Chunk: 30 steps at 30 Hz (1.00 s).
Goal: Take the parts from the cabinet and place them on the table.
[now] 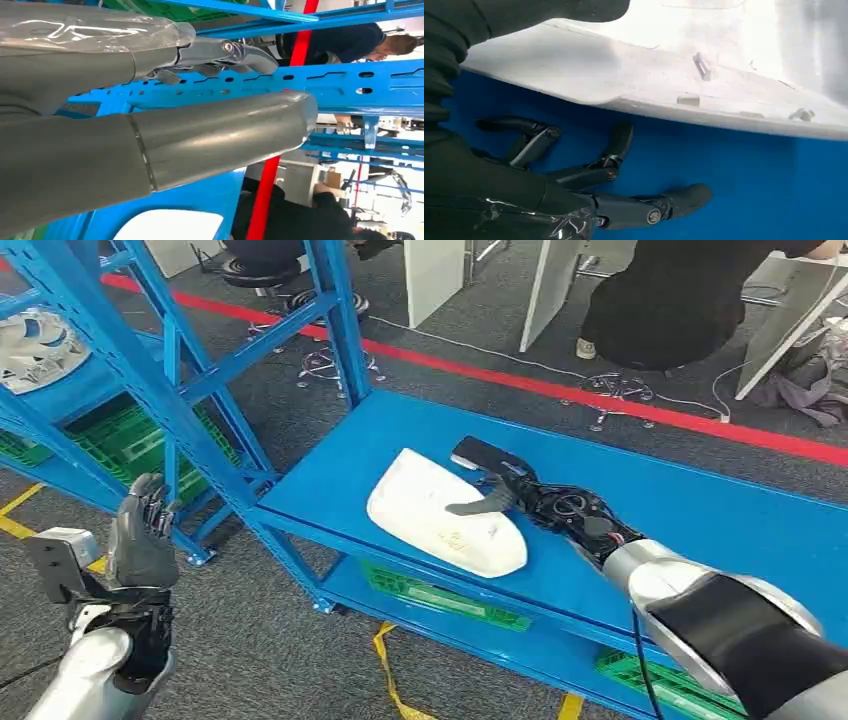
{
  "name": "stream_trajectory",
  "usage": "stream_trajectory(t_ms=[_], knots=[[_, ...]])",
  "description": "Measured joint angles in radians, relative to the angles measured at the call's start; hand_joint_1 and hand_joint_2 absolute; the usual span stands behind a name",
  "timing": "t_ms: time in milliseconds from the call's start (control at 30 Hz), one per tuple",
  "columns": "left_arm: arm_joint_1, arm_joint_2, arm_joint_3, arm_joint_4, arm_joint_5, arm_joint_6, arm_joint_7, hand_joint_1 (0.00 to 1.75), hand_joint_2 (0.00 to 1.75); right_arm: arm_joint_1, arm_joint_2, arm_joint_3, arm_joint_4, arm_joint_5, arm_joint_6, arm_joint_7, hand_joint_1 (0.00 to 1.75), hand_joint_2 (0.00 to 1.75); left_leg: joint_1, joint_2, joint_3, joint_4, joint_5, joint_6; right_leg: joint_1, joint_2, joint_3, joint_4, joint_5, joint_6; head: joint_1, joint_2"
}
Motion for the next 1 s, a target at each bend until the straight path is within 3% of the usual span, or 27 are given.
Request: stream_trajectory(t_ms=[233, 633, 667, 700, 1000], knots=[[-0.001, 0.0, -0.001, 0.0, 0.002, -0.003, 0.0, 0.0, 0.0, -0.004, -0.001, 0.035, 0.002, 0.084, -0.013, -0.002, 0.0, 1.75, 0.0, 0.0, 0.002, 0.0, 0.0, 0.0, 0.0, 0.0, 0.003, -0.001, 0.0, 0.001, 0.0, 0.0], [-0.001, 0.0, -0.001, 0.0, 0.003, -0.002, 0.0, 0.0, 0.0, -0.01, -0.004, 0.06, 0.009, 0.104, -0.013, -0.01, 0.0, 1.75, 0.0, 0.0, 0.005, 0.0, 0.0, 0.0, 0.0, 0.0, 0.006, -0.002, 0.001, 0.001, 0.0, 0.0], [-0.001, 0.0, -0.001, 0.0, 0.003, -0.001, 0.0, 0.0, 0.0, -0.01, -0.004, 0.061, 0.01, 0.104, -0.011, -0.013, 0.7, 1.75, 0.0, 0.0, 0.005, 0.0, 0.0, 0.0, 0.0, 0.0, 0.006, -0.002, 0.001, 0.001, 0.0, 0.0], [-0.001, 0.0, -0.001, 0.0, 0.003, 0.0, 0.0, 0.0, 0.0, -0.01, -0.005, 0.061, 0.01, 0.103, -0.006, -0.017, 1.75, 1.75, 0.0, 0.0, 0.005, 0.0, 0.0, 0.0, 0.0, 0.0, 0.006, -0.002, 0.001, 0.001, 0.0, 0.0], [0.0, 0.0, -0.001, 0.0, 0.003, 0.007, -0.003, 0.0, 0.0, -0.01, -0.008, 0.059, 0.016, 0.086, -0.005, -0.058, 1.75, 1.75, 0.0, 0.0, 0.005, 0.0, 0.0, 0.0, 0.0, 0.0, 0.006, -0.003, 0.001, 0.002, 0.0, 0.0]])
